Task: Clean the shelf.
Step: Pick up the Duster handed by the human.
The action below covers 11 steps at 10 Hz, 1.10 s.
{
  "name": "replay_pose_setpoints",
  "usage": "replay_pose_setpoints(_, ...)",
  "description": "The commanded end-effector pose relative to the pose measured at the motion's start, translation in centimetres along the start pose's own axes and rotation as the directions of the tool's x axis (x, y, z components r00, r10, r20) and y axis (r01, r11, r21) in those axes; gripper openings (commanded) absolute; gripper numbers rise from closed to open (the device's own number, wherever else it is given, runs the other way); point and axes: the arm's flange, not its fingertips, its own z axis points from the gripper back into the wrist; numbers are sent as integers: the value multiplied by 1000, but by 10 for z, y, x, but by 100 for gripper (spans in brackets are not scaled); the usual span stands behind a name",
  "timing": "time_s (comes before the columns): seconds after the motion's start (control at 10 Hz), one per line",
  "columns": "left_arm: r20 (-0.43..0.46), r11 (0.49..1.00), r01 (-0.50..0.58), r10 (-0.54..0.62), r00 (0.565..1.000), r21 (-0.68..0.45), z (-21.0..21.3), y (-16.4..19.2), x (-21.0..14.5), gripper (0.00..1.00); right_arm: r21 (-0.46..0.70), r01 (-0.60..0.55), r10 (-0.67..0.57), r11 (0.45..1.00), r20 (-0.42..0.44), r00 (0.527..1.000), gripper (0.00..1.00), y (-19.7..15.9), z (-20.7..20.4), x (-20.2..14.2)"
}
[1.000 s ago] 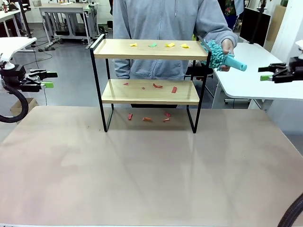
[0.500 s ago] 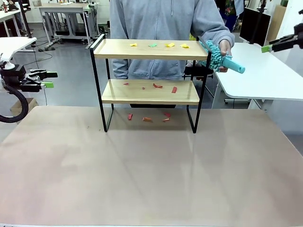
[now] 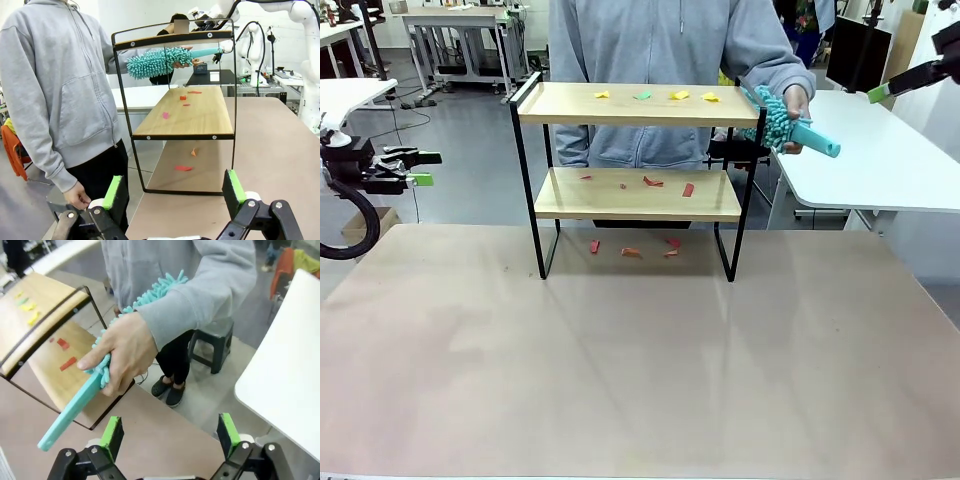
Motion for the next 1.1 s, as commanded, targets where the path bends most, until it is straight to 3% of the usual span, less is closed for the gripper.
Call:
replay_pose_setpoints(0.0, -2, 1000, 3, -3, 1000, -3, 0, 0, 2, 100, -46, -32, 31, 998, -2, 1000, 100, -4, 0, 1)
replay_pose_setpoints(0.5, -2, 1000, 3, -3, 1000, -3, 0, 0, 2, 100, -27, -7, 7, 1000, 1, 1000, 100, -3, 2, 0)
replay_pose_setpoints(0.6, -2, 1000, 3, -3, 1000, -3, 0, 0, 2, 100, -64, 114, -113, 991, 19, 993, 100, 20, 8, 20)
replay_pose_setpoints(0.7, -2, 1000, 3, -3, 1000, -3, 0, 0, 2, 100, -117, 168, -174, 979, -39, 984, 100, 35, 10, 30)
replay_pose_setpoints(1.0, -2, 1000, 3, -3, 1000, -3, 0, 0, 2, 100, -174, 191, -218, 966, -154, 964, 100, 96, 1, 37)
